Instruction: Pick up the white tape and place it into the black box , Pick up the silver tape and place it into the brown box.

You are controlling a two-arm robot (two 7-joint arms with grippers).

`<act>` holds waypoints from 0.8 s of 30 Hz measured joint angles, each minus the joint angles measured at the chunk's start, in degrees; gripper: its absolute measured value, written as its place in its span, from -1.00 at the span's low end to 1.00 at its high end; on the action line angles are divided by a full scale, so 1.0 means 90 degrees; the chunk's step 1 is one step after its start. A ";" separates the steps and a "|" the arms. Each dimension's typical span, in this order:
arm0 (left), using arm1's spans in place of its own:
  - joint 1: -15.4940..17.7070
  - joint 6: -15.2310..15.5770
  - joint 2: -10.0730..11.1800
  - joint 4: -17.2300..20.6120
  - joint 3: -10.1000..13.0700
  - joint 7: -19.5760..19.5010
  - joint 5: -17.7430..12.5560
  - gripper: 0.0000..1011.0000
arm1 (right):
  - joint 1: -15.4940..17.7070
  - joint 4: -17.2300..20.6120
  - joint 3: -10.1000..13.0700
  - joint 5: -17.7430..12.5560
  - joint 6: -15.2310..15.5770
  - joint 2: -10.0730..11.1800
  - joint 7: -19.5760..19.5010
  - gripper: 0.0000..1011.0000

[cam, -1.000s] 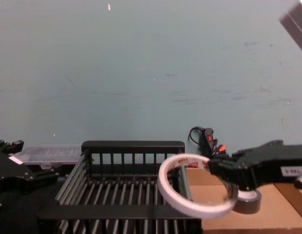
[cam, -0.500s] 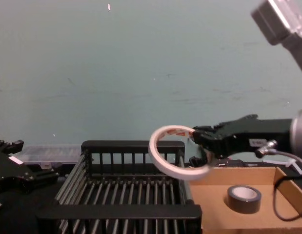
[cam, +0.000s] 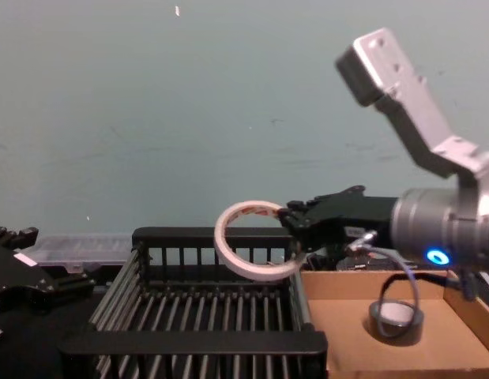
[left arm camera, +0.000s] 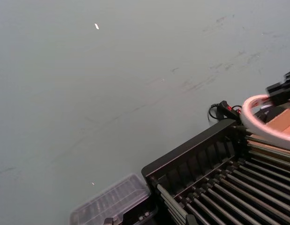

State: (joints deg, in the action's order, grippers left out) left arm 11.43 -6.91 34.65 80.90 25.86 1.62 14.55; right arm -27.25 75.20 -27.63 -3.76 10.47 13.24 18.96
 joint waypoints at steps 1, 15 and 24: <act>0.0000 0.0000 0.0000 0.0000 0.0000 0.0000 0.0000 0.98 | -0.0093 -0.0220 -0.0035 0.0093 -0.0149 -0.0095 -0.0056 -0.81; 0.0000 0.0000 0.0000 0.0000 0.0000 0.0000 0.0000 0.98 | -0.0793 -0.2039 -0.0308 0.0811 -0.1308 -0.0819 -0.0369 -0.81; 0.0000 0.0000 0.0000 0.0000 0.0000 0.0000 0.0000 0.98 | -0.0913 -0.2455 -0.0327 0.1008 -0.1425 -0.1020 -0.0351 -0.81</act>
State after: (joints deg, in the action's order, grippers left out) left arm 11.43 -6.91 34.65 80.90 25.86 1.62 14.55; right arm -35.47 53.10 -30.57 5.31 -2.36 4.06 15.80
